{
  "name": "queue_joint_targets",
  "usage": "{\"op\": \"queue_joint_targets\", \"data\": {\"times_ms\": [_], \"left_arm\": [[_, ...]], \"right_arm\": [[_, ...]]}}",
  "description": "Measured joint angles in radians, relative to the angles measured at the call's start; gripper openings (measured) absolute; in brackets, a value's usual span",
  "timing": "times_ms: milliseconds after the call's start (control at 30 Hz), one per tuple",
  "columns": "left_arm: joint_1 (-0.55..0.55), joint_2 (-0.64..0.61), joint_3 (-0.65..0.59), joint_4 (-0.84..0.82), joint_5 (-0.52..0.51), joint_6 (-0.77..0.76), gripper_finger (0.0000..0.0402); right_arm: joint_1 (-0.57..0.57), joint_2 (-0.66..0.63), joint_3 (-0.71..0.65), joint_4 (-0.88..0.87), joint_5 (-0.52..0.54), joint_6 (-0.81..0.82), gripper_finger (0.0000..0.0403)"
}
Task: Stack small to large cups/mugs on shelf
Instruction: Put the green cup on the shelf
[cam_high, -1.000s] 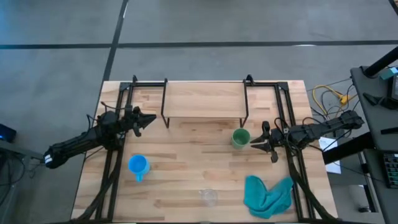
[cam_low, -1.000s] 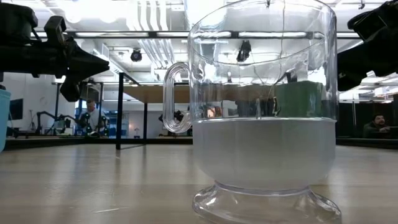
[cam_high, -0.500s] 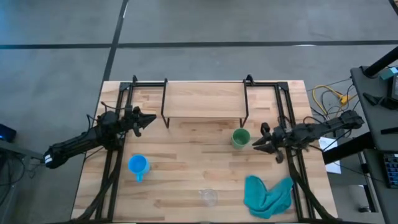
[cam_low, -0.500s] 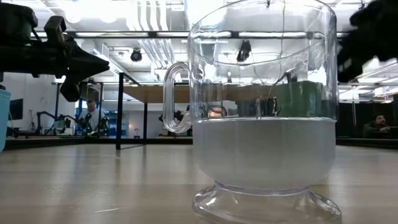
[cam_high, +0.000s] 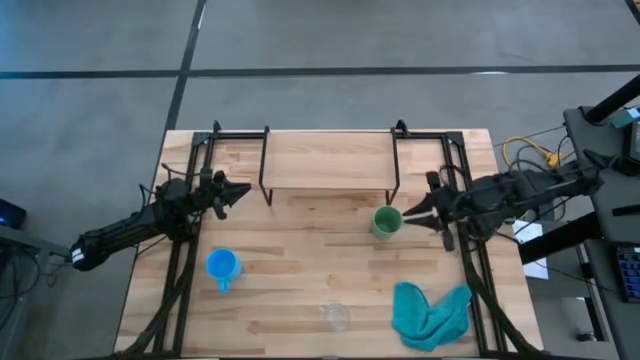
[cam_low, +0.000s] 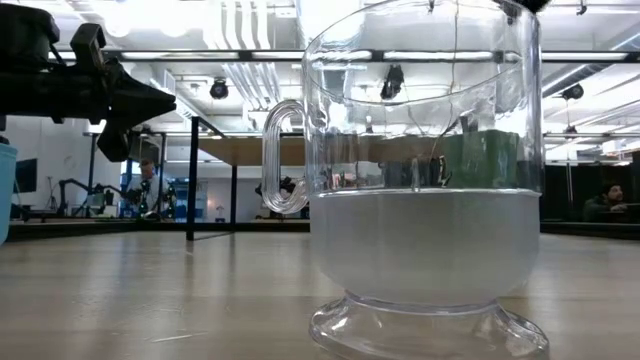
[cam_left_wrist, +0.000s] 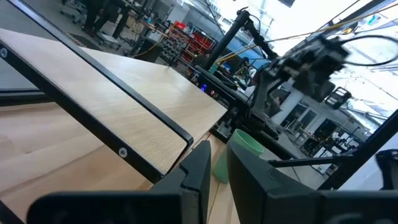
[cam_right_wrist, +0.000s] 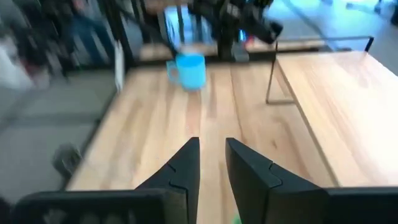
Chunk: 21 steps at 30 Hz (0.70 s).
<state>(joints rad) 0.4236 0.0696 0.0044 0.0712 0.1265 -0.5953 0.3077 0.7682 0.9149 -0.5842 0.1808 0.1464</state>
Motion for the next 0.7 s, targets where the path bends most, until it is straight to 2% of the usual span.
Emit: {"op": "queue_joint_targets", "data": {"times_ms": [100,267,367,533,700], "left_arm": [[0.001,0.002,0.007,0.038,0.001,0.025,0.0039],[0.000,0.008,0.095,0.031,0.197,0.058,0.0039],[0.001,0.028,0.182,-0.009,0.215,0.078,0.0039],[0.000,0.112,0.383,-0.201,0.214,0.218,0.0039],[0.000,0.261,0.603,-0.453,0.212,0.370,0.0039]], "right_arm": [[0.000,0.140,0.182,-0.237,0.000,-0.041,0.0073],[0.000,0.348,0.417,-0.555,0.000,0.012,0.0073],[0.000,0.459,0.525,-0.689,0.000,0.017,0.0073],[-0.006,0.613,0.623,-0.829,-0.002,0.016,0.0073],[-0.034,0.744,0.631,-0.968,0.004,0.032,0.0073]]}}
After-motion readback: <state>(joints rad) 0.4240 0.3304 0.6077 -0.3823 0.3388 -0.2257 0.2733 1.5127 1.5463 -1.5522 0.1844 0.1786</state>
